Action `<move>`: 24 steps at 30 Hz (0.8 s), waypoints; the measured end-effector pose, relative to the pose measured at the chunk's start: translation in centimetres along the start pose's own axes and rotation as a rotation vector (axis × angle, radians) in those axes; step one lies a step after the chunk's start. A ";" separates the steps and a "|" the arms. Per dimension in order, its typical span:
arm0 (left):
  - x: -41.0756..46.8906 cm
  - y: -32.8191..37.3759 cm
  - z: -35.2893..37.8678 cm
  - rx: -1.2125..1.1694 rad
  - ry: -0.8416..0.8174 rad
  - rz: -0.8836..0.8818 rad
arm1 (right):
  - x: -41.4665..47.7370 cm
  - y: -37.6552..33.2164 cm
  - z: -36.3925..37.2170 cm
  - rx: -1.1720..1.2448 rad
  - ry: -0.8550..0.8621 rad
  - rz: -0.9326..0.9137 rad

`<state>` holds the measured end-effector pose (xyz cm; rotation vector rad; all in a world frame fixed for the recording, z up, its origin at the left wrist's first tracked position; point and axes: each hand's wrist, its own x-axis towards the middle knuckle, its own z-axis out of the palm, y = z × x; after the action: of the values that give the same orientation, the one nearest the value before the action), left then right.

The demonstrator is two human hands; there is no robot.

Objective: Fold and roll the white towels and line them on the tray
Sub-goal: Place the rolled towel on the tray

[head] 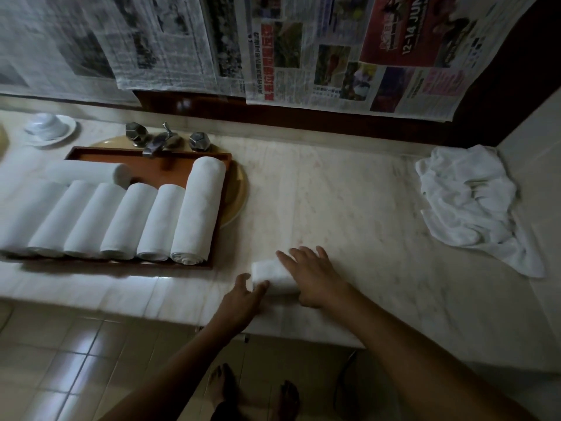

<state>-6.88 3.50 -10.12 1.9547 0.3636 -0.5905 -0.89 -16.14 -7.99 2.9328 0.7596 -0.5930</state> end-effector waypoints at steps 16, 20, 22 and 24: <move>-2.5 0.2 -0.7 -0.671 0.144 0.002 | -3.7 -4.0 -0.3 0.358 -0.017 -0.042; -3.8 1.0 -3.0 -0.574 0.110 0.135 | -4.6 -4.0 -2.6 0.622 -0.066 -0.018; -4.8 1.8 -4.5 -0.549 0.089 0.212 | -4.6 -4.3 -4.1 0.667 -0.112 -0.038; -5.5 2.6 -6.3 -0.494 0.076 0.290 | -4.3 -4.9 -5.7 0.703 -0.121 -0.064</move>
<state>-8.65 8.00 -2.84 1.5159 0.2381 -0.2107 -4.69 -13.03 -0.85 3.4365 0.7520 -1.2561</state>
